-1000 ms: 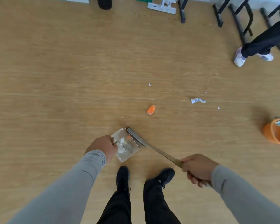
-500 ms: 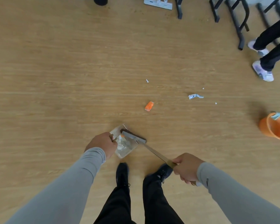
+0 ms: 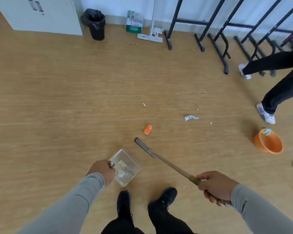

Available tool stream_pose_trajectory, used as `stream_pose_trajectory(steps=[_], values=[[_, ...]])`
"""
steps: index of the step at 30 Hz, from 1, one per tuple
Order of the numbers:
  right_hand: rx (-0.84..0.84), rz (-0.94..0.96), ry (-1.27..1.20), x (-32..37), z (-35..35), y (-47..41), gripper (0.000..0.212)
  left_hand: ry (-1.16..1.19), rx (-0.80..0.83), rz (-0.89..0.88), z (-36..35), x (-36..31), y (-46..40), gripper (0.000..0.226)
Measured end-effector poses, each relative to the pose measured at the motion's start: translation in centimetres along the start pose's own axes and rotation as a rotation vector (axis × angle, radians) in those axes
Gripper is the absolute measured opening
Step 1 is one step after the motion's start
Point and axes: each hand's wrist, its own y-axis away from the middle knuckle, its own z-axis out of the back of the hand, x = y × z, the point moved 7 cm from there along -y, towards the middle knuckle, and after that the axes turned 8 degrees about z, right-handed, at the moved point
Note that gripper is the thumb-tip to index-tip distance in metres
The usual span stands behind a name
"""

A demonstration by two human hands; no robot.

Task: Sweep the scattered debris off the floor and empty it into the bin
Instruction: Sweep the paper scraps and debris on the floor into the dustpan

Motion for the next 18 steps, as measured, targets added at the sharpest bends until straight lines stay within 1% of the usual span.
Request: stream_pose_trajectory(steps=[3, 7, 12, 15, 18], values=[[-0.043, 0.001, -0.017, -0.2, 1.3, 0.2, 0.05, 0.054, -0.023, -0.014, 1.9, -0.9, -0.1, 0.013], [-0.097, 0.011, -0.068, -0.1, 3.0, -0.5, 0.043, -0.028, -0.078, -0.077, 3.7, -4.0, -0.7, 0.015], [-0.118, 0.001, -0.113, 0.4, 5.6, -3.1, 0.03, -0.046, -0.096, -0.07, 4.1, -8.3, -1.8, 0.014], [-0.128, -0.011, -0.111, 1.2, 7.7, -5.5, 0.02, -0.013, -0.102, -0.08, 4.0, -10.8, -3.0, 0.007], [-0.125, -0.028, -0.112, 2.2, 9.4, -8.0, 0.021, -0.019, -0.108, -0.088, 3.6, -13.2, -4.6, 0.007]])
